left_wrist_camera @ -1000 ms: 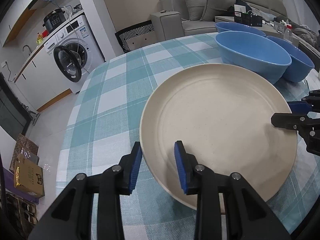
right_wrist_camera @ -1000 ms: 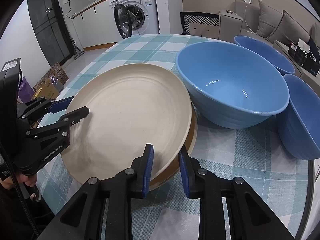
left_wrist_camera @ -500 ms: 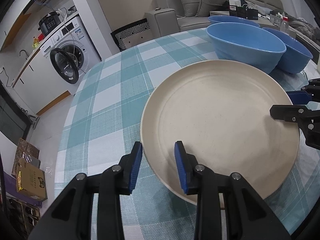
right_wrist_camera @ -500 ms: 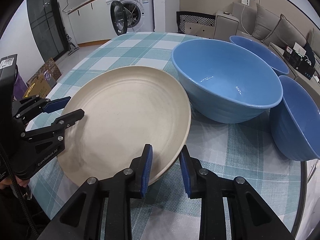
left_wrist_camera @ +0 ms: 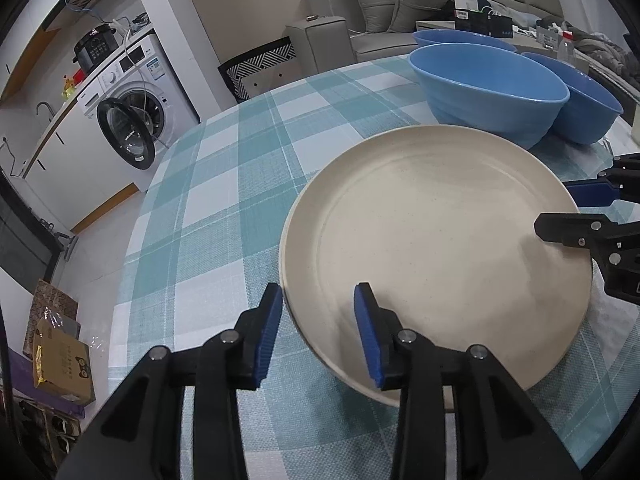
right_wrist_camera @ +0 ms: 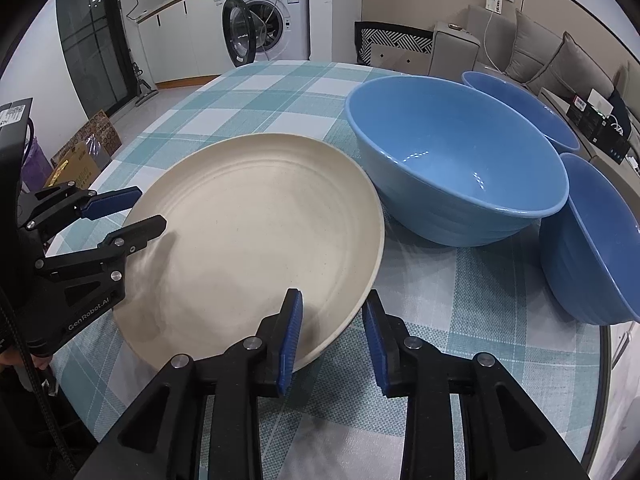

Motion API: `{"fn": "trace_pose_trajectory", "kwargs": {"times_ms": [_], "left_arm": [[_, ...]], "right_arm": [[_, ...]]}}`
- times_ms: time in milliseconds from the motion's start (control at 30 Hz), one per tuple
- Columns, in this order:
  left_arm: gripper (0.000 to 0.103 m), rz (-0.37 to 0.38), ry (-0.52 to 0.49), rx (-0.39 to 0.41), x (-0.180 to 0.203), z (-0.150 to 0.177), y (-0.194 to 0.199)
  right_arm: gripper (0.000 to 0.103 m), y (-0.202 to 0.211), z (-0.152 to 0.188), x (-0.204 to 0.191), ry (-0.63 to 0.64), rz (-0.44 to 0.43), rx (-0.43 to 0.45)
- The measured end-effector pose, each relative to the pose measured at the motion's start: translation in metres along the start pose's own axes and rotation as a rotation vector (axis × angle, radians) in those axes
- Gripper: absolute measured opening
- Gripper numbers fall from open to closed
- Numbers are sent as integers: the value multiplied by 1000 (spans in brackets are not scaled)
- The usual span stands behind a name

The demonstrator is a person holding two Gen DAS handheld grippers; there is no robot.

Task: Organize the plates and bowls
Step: 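Open both grippers to release the plate on the stack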

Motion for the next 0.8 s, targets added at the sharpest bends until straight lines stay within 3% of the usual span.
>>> {"fn": "trace_pose_trajectory", "kwargs": {"times_ms": [200,300,367,567,633,767,800], "left_arm": [[44,29,10,-1,1,0,1],[48,57,23,-3,1,0,2],[53,85,34,1,1,-1,3],[57,142,65,17,-1,-2,10],[62,156,81,26,-3,-3,12],[83,169,105,53,-6,-6,18],[83,174,108,60,-6,-7,20]], "right_arm": [[44,2,0,-2,2,-30,5],[54,6,-1,-3,-1,-43,20],[66,10,-1,-3,-2,-47,31],[79,18,-4,1,-14,-67,54],[81,20,-5,1,-16,-76,58],[85,25,-6,0,-16,-93,74],[87,27,-7,-1,-14,-97,80]]}}
Point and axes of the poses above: each gripper's, at about its wrist camera, not at the fingertips, and y roughly against the way its jaws point, x to its right, z to its underside, the point moved 7 cm from there along -y, roughly the way its jaws point, and after that the axes turned 15 degrees about z, right-handed, at the moved point
